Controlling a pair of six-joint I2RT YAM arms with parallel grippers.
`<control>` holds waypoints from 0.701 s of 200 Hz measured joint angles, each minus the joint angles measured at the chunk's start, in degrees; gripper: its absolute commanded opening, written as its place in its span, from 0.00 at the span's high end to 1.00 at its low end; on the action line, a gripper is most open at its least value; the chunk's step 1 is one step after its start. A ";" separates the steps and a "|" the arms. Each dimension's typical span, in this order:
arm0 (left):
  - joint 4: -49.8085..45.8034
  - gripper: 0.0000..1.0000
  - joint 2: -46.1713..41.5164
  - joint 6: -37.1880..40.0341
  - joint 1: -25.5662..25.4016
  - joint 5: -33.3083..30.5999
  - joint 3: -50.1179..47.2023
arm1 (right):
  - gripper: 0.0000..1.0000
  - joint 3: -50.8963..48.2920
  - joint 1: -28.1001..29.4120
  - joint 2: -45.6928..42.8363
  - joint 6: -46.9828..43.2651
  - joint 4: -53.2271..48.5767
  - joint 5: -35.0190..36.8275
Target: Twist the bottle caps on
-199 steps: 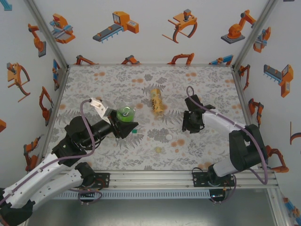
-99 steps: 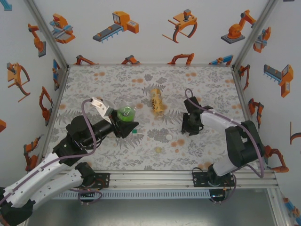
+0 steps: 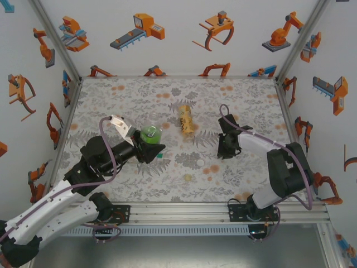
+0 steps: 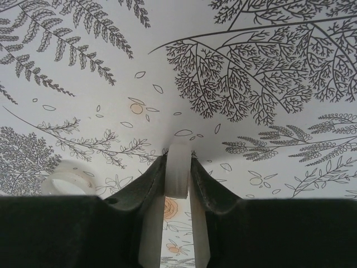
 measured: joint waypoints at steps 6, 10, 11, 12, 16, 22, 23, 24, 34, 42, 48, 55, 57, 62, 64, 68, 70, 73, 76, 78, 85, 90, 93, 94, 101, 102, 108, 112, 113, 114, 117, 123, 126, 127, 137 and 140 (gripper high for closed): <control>0.00 1.00 0.02 0.00 0.00 0.02 0.00 | 0.78 0.00 0.00 0.00 0.02 0.07 -0.07; 0.00 1.00 0.07 0.00 0.00 0.02 0.00 | 0.79 -0.02 0.00 0.00 0.00 0.15 -0.20; 0.00 1.00 0.07 0.00 0.00 0.02 0.00 | 0.79 -0.04 0.00 0.00 0.00 0.17 -0.22; 0.00 1.00 0.07 0.00 0.00 0.02 0.00 | 0.79 -0.04 0.00 0.00 0.02 0.20 -0.22; 0.00 1.00 0.11 0.00 0.00 0.02 0.00 | 0.80 -0.07 0.00 0.00 0.00 0.22 -0.37; 0.00 1.00 0.13 0.00 0.00 0.02 0.00 | 0.81 -0.11 -0.02 0.00 0.09 0.37 -0.68; 0.00 1.00 0.15 0.00 0.00 0.02 0.00 | 0.81 -0.13 -0.02 0.00 0.09 0.42 -0.72; 0.00 1.00 0.15 0.00 0.00 0.02 0.00 | 0.81 -0.13 -0.02 -0.02 0.13 0.42 -0.76; 0.02 1.00 0.17 -0.02 0.00 0.04 0.00 | 0.81 -0.20 -0.02 -0.04 0.39 0.59 -1.44; 0.02 1.00 0.20 -0.09 0.00 0.04 0.00 | 0.81 -0.33 -0.02 -0.11 0.63 0.85 -2.16; 0.04 1.00 0.22 -0.22 0.00 0.07 0.00 | 0.81 -0.46 -0.02 -0.17 0.85 1.05 -2.80; 0.07 1.00 0.24 -0.33 0.00 0.07 0.00 | 0.81 -0.68 -0.07 -0.28 1.07 1.42 -3.56; 0.07 1.00 0.28 -0.42 0.00 0.07 0.00 | 0.81 -0.76 -0.07 -0.31 1.14 1.53 -3.78; 0.07 1.00 0.28 -0.50 0.00 0.07 0.00 | 0.81 -0.94 -0.07 -0.39 1.33 1.75 -4.42; 0.07 1.00 0.33 -0.55 0.00 0.09 0.00 | 0.81 -1.01 -0.07 -0.42 1.46 1.88 -4.61; 0.07 1.00 0.35 -0.68 0.00 0.09 0.00 | 0.81 -1.16 -0.07 -0.50 1.62 2.05 -5.09; 0.07 1.00 0.39 -0.70 0.00 0.09 0.00 | 0.81 -1.25 -0.07 -0.50 1.73 2.16 -5.46; 0.07 1.00 0.44 -0.72 0.00 0.09 0.00 | 0.81 -1.36 -0.07 -0.52 1.88 2.36 -5.90; 0.07 1.00 0.46 -0.81 0.00 0.09 0.00 | 0.81 -1.44 -0.07 -0.57 2.01 2.58 -6.34; 0.04 1.00 0.50 -0.85 0.00 0.09 0.00 | 0.81 -1.51 -0.07 -0.57 2.16 2.75 -6.58; 0.02 1.00 0.63 -0.98 0.00 0.09 0.00 | 0.81 -1.75 -0.07 -0.59 2.60 3.28 -7.56; 0.02 1.00 0.66 -1.09 0.00 0.09 0.02 | 0.82 -1.90 -0.07 -0.59 2.89 3.65 -8.28; 0.00 1.00 0.70 -1.11 0.00 0.09 0.02 | 0.82 -2.01 -0.07 -0.59 2.99 3.93 -8.74; 0.00 1.00 0.72 -1.11 0.00 0.09 0.02 | 0.82 -2.05 -0.07 -0.59 3.08 3.98 -8.83; -0.11 1.00 0.74 -1.14 0.00 0.09 0.09 | 0.82 -2.32 -0.07 -0.59 3.37 4.66 -9.90; -0.13 1.00 0.74 -1.14 0.00 0.09 0.11 | 0.82 -2.36 -0.07 -0.59 3.48 4.76 -10.03; -0.17 1.00 0.76 -1.11 0.00 0.07 0.13 | 0.82 -2.62 -0.07 -0.59 3.85 5.33 -10.97; -0.22 1.00 0.76 -1.11 0.00 0.07 0.20 | 0.82 -2.80 -0.07 -0.59 4.13 5.73 -11.61; -0.24 1.00 0.76 -1.11 0.00 0.09 0.22 | 0.82 -2.84 -0.07 -0.59 4.15 5.79 -11.72; -0.24 1.00 0.76 -1.11 0.00 0.09 0.22 | 0.82 -2.89 -0.07 -0.59 4.15 5.88 -11.80; -0.28 1.00 0.76 -1.11 0.00 0.09 0.28 | 0.82 -3.08 -0.07 -0.59 4.39 6.32 -12.33; -0.48 1.00 0.76 -1.09 0.00 0.09 0.50 | 0.82 -3.48 -0.07 -0.59 4.87 7.15 -13.42; -0.57 1.00 0.76 -1.09 0.00 0.09 0.59 | 0.82 -3.69 -0.07 -0.59 5.14 7.58 -13.88; -0.59 1.00 0.76 -1.09 0.00 0.09 0.63 | 0.82 -3.74 -0.07 -0.59 5.22 7.72 -14.01; -0.76 1.00 0.74 -1.03 0.00 0.07 0.98 | 0.82 -4.44 -0.07 -0.59 6.03 9.05 -15.50; -0.83 1.00 0.74 -1.01 0.00 0.07 1.11 | 0.82 -4.63 -0.07 -0.59 6.27 9.49 -16.00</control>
